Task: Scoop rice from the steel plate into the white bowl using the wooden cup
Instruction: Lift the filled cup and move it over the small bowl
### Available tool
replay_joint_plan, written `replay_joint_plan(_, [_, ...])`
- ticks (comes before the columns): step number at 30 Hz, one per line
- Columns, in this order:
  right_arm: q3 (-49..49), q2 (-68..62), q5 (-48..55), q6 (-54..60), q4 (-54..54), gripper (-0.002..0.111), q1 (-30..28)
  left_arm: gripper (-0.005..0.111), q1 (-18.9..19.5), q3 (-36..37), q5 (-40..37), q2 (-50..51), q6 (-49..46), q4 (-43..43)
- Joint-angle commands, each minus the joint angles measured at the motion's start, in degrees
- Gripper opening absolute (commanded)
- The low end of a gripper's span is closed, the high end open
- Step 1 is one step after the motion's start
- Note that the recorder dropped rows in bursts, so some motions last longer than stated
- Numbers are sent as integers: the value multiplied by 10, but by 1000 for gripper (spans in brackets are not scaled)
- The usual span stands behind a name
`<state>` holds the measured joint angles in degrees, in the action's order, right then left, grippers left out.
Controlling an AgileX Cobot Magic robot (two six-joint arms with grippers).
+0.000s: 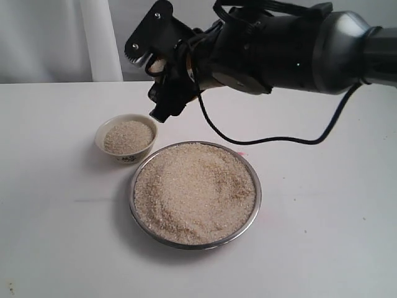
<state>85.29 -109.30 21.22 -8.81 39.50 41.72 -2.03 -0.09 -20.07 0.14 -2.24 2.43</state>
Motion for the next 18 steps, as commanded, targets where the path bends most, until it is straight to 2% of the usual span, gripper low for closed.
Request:
replay_joint_plan(1, [64,-39,49,34,-3,0,1,0,-3,1,2,-1,0,0])
replay_joint_plan(18, [356,-250,172,181,-57,0,51,0,-3,1,2,-1,1,0])
